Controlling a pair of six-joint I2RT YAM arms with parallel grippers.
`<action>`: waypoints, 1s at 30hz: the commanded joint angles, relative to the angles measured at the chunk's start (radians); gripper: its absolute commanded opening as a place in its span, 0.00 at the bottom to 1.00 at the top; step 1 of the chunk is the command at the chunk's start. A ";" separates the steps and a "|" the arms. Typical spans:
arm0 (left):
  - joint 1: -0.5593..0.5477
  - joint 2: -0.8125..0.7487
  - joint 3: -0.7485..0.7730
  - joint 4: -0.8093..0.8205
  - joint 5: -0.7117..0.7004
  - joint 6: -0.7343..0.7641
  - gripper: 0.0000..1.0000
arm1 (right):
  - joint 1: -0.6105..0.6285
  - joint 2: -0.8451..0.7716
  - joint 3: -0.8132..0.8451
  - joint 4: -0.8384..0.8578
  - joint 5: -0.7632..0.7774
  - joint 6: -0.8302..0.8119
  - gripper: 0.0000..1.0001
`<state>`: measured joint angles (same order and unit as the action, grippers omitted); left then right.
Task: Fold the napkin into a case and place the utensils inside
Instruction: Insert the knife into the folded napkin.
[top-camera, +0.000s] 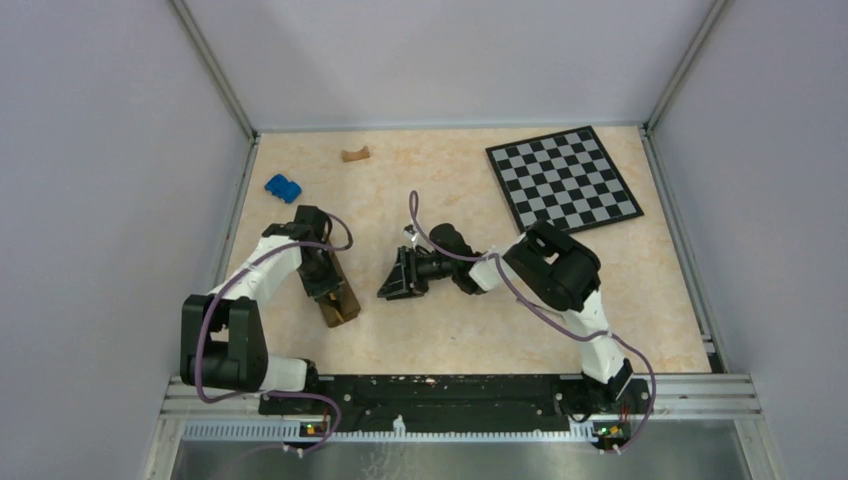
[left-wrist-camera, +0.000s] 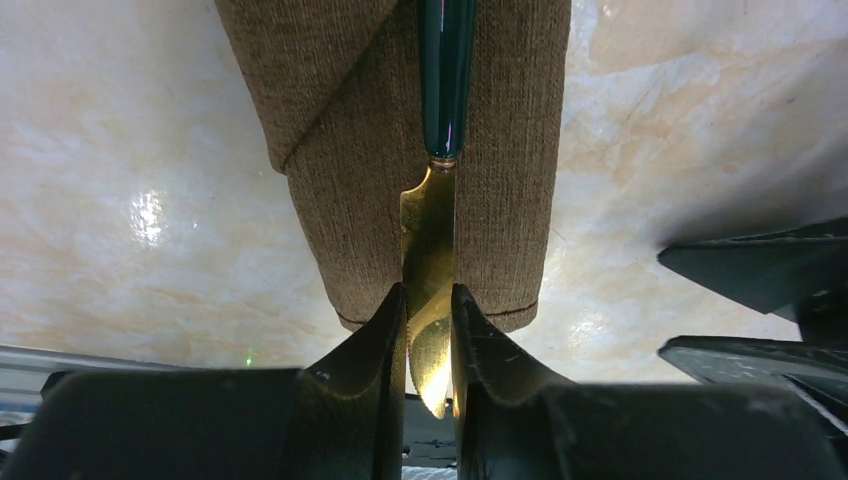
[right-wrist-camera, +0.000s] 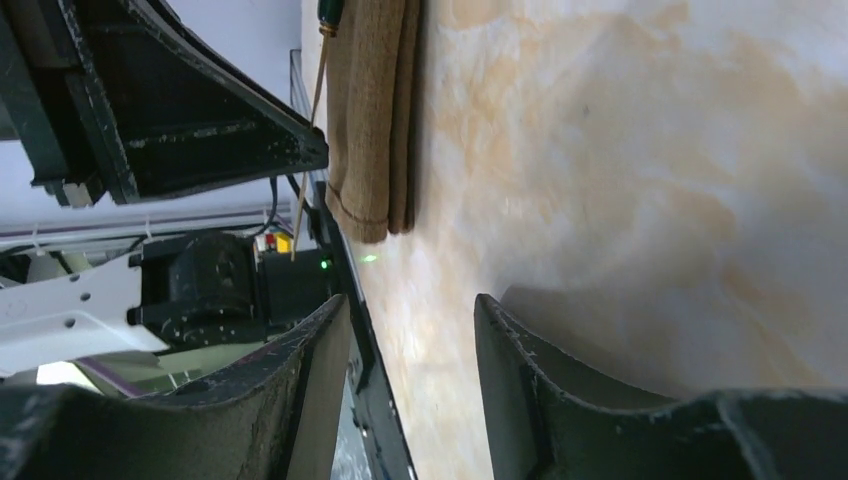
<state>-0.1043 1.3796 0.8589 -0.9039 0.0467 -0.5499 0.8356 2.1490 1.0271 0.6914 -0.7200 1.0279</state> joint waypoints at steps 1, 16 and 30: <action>0.012 0.017 -0.006 0.056 -0.019 0.015 0.00 | 0.043 0.061 0.113 0.014 0.028 0.032 0.48; 0.016 0.094 0.003 0.127 -0.031 0.010 0.00 | 0.129 0.235 0.395 -0.175 0.080 -0.010 0.26; 0.021 0.172 0.091 0.144 -0.079 0.012 0.00 | 0.132 0.228 0.364 -0.138 0.077 -0.006 0.00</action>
<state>-0.0910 1.5311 0.9012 -0.7895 0.0036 -0.5465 0.9527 2.3672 1.3895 0.5320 -0.6445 1.0328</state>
